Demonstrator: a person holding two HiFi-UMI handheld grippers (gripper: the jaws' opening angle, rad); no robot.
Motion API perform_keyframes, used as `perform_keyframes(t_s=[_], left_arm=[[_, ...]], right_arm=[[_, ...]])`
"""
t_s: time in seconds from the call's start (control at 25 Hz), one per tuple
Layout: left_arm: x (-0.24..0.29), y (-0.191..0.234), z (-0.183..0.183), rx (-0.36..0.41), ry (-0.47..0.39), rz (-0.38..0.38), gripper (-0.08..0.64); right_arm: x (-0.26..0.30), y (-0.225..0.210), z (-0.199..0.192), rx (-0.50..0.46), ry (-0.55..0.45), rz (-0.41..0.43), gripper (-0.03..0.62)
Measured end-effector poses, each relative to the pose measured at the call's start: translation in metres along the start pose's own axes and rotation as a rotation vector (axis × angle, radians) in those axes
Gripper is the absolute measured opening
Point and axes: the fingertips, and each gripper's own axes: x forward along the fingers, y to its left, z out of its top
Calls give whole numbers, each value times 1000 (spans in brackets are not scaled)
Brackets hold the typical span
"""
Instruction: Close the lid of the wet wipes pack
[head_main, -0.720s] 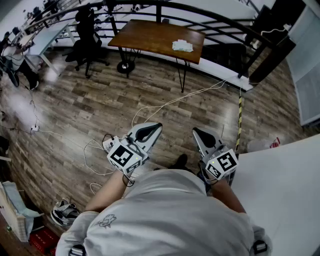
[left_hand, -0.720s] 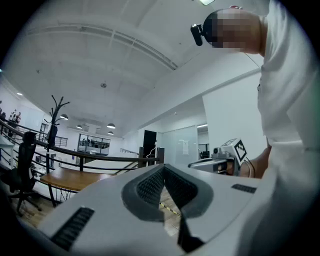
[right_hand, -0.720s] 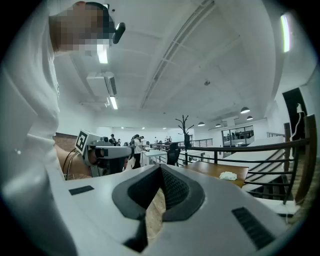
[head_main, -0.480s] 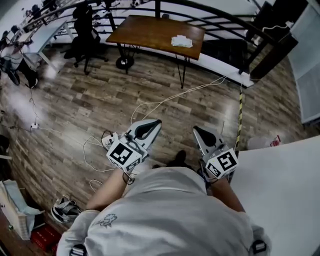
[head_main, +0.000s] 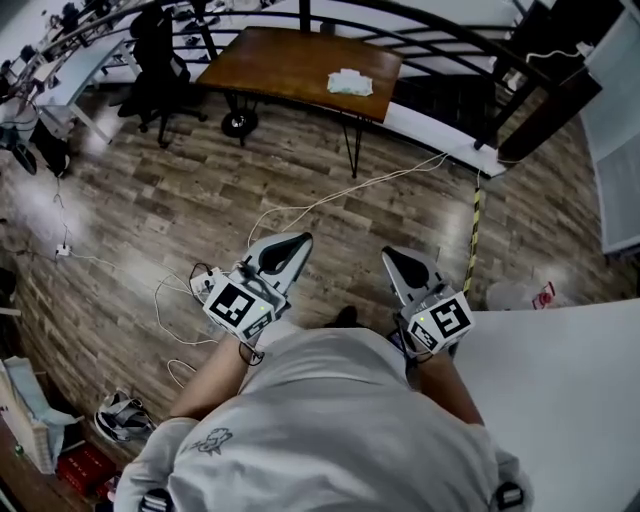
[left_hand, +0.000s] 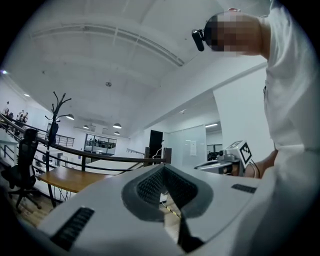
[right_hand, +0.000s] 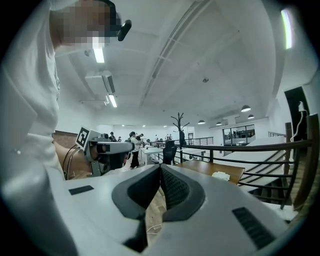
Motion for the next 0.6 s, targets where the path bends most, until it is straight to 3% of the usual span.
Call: perform_keyframes(t_s=[0.28, 0.6], left_arm=[[64, -4, -3, 52, -20, 105, 12], [123, -2, -3, 19, -5, 65, 14]], right_arm=[[-8, -65, 0, 4, 1, 42, 34], [-13, -119, 3, 47, -11, 29, 34]])
